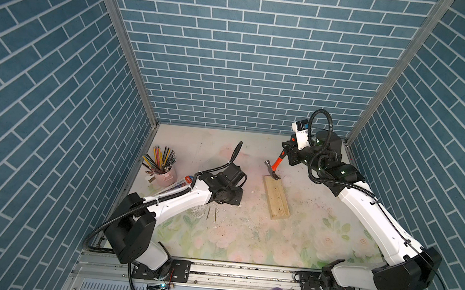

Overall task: Use a claw hammer to pull out a nail
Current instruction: Place the nail at the center of the board.

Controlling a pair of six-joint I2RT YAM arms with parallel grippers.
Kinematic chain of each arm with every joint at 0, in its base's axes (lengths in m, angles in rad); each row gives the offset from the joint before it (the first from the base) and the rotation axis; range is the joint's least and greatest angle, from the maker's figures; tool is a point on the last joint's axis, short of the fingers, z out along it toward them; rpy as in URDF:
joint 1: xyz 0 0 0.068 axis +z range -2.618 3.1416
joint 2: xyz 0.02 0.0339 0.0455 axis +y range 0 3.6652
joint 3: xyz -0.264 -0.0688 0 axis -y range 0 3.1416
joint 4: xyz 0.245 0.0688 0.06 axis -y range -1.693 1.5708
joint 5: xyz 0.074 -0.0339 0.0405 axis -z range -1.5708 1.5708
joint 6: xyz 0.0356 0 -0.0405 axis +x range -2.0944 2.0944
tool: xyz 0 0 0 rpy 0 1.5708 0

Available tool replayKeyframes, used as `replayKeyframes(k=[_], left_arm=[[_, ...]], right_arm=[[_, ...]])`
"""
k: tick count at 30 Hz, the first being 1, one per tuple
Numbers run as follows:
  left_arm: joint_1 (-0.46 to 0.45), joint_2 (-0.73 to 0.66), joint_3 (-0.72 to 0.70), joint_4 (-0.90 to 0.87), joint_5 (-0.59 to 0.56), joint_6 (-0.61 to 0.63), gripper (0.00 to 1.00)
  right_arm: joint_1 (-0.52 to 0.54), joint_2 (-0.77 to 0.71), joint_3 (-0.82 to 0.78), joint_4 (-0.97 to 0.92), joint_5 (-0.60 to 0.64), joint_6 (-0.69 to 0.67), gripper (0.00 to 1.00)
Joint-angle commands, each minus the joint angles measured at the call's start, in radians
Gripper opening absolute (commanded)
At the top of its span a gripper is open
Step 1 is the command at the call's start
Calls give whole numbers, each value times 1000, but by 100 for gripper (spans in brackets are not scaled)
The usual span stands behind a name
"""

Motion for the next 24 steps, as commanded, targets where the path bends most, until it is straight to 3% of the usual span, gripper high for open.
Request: replayKeyframes(k=[1,24], left_arm=[[0,14,-42,-38,-22,-44,0],[-7,72,-163,-9,-54,-136,0]], right_arm=[[-2,-46,17,128,-23,-46,0],[-2,-27,37,119,-20,-50,0]])
